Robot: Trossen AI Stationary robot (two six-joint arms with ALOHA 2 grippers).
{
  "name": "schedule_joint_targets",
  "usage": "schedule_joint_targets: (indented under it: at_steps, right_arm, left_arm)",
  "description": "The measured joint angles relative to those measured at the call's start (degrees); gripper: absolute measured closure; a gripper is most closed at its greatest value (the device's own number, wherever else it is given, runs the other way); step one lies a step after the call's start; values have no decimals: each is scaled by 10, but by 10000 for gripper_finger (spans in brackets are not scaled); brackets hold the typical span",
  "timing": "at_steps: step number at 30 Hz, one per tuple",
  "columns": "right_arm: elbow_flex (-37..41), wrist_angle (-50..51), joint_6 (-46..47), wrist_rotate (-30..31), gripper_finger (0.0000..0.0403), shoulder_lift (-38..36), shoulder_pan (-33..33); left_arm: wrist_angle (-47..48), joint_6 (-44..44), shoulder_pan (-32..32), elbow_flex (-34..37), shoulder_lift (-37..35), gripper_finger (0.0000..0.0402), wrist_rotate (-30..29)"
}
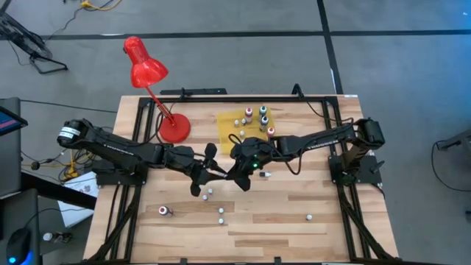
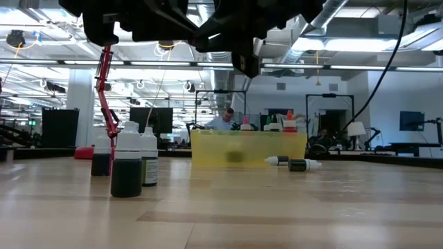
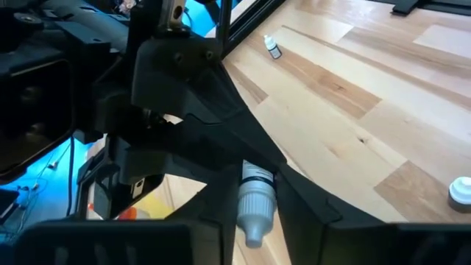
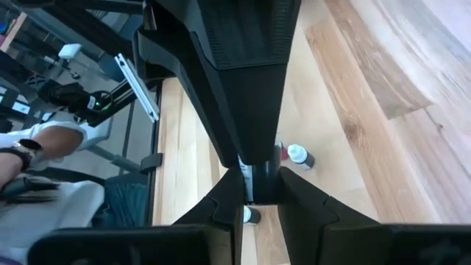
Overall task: Pick & Place food coloring
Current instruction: Put the small purple food coloring bottle into the yellow bin
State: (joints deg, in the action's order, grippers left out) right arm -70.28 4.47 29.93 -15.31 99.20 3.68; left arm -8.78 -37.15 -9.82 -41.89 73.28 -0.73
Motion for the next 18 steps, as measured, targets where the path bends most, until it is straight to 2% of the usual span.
schedule_joint_targets:
  at_steps: [6, 18]
  right_arm:
    - [0, 0, 0, -10, 344, 0, 0]
    - [0, -2, 7, -44, 344, 0, -7]
  left_arm:
    - [10, -1, 0, 0, 0, 334, 0]
    - [28, 5, 0, 0, 0, 304, -2]
